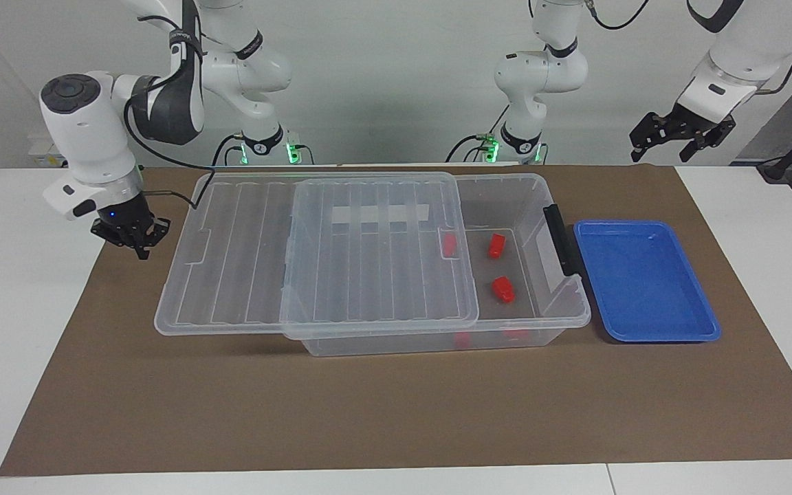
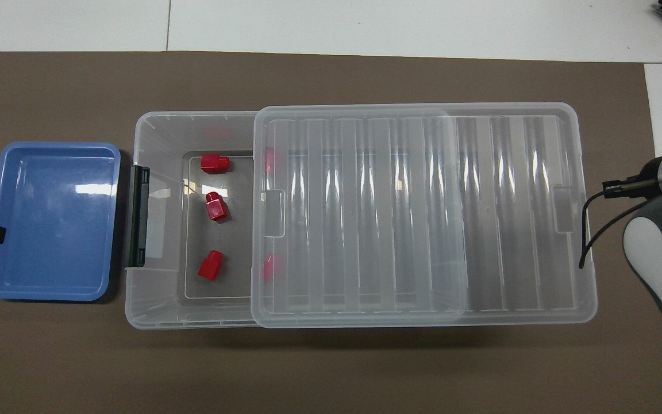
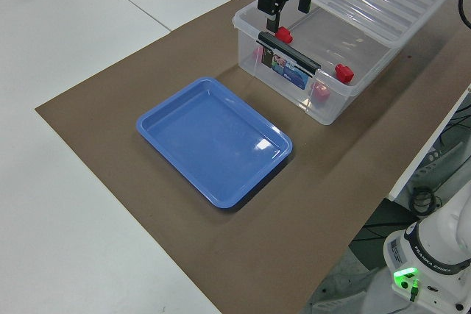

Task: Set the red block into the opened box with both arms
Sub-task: 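Move the right gripper back to the clear lid edge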

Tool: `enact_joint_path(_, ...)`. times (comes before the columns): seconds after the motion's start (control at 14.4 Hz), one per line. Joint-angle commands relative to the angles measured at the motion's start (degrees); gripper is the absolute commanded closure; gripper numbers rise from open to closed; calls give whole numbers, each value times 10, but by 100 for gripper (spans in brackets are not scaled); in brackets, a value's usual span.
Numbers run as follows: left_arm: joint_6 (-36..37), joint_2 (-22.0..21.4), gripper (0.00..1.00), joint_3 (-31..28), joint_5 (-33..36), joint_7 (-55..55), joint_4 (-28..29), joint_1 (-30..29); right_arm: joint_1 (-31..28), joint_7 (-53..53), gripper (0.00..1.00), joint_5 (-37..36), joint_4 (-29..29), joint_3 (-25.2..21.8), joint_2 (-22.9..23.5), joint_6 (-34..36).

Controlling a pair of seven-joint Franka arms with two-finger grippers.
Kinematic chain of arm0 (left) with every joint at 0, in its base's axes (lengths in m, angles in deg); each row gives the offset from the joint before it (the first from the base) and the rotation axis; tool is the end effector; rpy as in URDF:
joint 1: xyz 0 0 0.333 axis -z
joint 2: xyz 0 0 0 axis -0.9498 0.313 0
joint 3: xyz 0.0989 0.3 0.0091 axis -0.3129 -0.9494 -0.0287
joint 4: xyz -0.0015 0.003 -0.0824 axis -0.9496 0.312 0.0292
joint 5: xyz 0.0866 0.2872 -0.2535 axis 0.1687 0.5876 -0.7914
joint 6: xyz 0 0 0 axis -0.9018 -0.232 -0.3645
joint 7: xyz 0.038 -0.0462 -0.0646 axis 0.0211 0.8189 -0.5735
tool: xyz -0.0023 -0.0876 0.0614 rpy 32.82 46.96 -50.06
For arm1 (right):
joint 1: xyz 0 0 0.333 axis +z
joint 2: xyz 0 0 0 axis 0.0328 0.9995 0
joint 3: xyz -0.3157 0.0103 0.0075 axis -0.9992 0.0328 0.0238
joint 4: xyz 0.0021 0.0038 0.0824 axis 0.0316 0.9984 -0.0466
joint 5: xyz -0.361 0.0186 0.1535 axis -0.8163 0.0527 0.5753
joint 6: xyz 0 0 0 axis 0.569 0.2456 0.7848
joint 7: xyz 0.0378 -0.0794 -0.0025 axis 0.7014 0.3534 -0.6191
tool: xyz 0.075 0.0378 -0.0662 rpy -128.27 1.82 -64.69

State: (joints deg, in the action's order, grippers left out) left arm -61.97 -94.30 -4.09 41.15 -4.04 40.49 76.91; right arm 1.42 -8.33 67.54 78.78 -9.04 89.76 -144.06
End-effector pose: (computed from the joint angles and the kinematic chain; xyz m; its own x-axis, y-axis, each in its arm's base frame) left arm 0.5066 0.0119 0.6318 0.9915 -0.0645 -0.1132 -0.0663 -0.9977 -0.0124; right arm 0.5671 -0.0757 0.4718 0.9921 0.1018 0.0737 0.0887 -0.9826 0.1631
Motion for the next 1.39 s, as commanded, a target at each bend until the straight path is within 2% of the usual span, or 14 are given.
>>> enact_joint_path(0.0,4,-14,0,-7,-8,46,10,21,5,10,100,-12,5,2,6,-17)
enact_joint_path(1.32,-1,-26,0,-10,-8,51,9,60,83,49,100,23,5,6,13,-13)
